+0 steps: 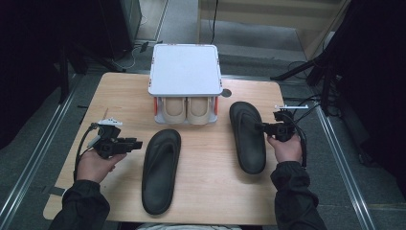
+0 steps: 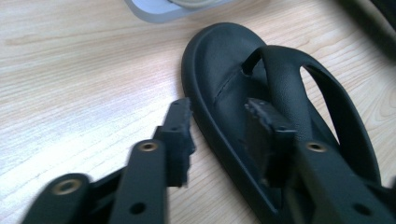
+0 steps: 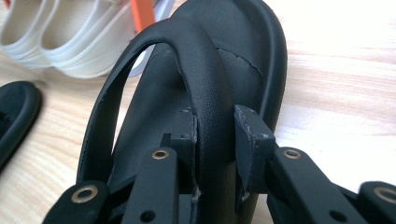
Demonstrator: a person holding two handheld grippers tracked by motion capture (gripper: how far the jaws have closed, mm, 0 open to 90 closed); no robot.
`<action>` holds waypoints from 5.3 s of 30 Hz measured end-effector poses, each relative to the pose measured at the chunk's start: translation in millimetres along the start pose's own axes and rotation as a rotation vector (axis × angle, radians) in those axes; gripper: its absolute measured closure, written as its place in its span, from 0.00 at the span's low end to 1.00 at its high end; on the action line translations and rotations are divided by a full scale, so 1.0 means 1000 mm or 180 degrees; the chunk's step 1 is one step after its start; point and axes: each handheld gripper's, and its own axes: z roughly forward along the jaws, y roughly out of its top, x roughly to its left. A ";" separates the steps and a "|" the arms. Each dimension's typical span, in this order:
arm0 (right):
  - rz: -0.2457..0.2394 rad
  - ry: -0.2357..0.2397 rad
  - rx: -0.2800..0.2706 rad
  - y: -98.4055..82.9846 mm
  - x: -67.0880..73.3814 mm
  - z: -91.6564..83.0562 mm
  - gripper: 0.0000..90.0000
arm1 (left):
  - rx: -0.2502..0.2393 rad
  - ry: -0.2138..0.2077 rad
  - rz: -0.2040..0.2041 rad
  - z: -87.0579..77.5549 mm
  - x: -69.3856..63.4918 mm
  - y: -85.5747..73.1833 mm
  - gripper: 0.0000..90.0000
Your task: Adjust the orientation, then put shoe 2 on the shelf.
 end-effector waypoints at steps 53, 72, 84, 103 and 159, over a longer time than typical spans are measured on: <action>-0.0567 0.0580 0.0476 -0.058 0.114 0.040 0.80 | 0.0547 -0.0184 0.0326 0.038 -0.004 -0.008 0.99; -0.0588 0.0665 0.0505 -0.061 0.117 0.050 0.79 | 0.0666 -0.0335 0.0449 0.044 -0.023 -0.008 0.99; -0.0575 0.0696 0.0450 -0.062 0.114 0.051 0.77 | 0.0754 -0.0496 0.0577 0.051 -0.042 -0.009 0.99; -0.0705 0.0701 -0.0119 -0.059 0.118 0.025 0.67 | 0.0426 -0.0542 0.0504 0.033 -0.042 0.005 0.83; -0.0663 0.0585 -0.0222 -0.103 0.194 0.042 0.52 | 0.0194 -0.0500 0.0378 0.025 -0.014 0.026 0.59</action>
